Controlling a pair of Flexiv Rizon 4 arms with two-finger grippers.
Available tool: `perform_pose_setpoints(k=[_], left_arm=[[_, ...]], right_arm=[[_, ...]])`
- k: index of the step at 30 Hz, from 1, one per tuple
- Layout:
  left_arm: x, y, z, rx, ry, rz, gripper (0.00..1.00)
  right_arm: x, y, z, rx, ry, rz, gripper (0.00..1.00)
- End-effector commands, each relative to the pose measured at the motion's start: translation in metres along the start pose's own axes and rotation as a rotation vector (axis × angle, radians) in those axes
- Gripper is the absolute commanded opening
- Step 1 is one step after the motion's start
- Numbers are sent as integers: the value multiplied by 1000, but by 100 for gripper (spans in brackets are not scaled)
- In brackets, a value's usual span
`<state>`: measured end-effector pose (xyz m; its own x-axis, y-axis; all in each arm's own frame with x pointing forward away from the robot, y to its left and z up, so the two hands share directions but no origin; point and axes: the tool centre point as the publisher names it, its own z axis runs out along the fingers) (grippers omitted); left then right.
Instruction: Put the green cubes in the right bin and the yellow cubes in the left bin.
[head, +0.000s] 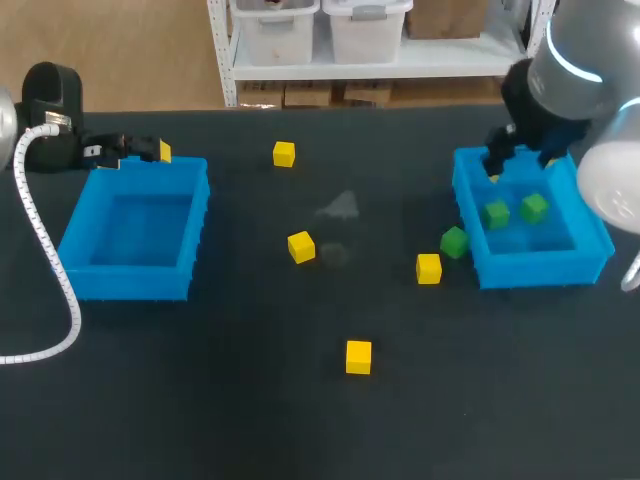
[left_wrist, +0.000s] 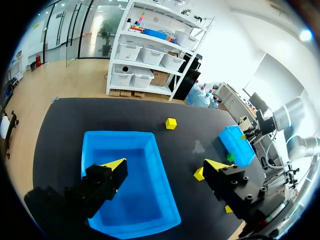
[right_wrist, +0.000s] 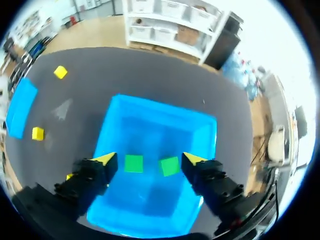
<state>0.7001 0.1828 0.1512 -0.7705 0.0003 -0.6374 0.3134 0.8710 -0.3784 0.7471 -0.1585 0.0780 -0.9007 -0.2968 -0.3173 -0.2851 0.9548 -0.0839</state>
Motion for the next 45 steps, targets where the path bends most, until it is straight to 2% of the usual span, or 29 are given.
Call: perform_pose_setpoints(k=[1,5,11,20,25,30,38,45], left_arm=[[1,2,0,9,-5,2,100],[1,2,0,9,-5,2,100],[1,2,0,9,-5,2,100],[1,2,0,9,-5,2,100],[1,2,0,9,-5,2,100],[1,2,0,9,-5,2,100],[1,2,0,9,-5,2,100],[1,2,0,9,-5,2,100]], right_arm=[[-6,12,-27,10,6,-85,100],[-15,31,-41,-3,-9,-183,100],[-20,58,-53,-23,-4,-404,100],[-10,72,-51,-31,147,-754,100],[-10,82,-55,-17,204,-892,100],[2,91,-51,8,293,-1042,100],[14,99,-54,29,366,-1164,100],[26,108,-48,31,406,-1217,100]])
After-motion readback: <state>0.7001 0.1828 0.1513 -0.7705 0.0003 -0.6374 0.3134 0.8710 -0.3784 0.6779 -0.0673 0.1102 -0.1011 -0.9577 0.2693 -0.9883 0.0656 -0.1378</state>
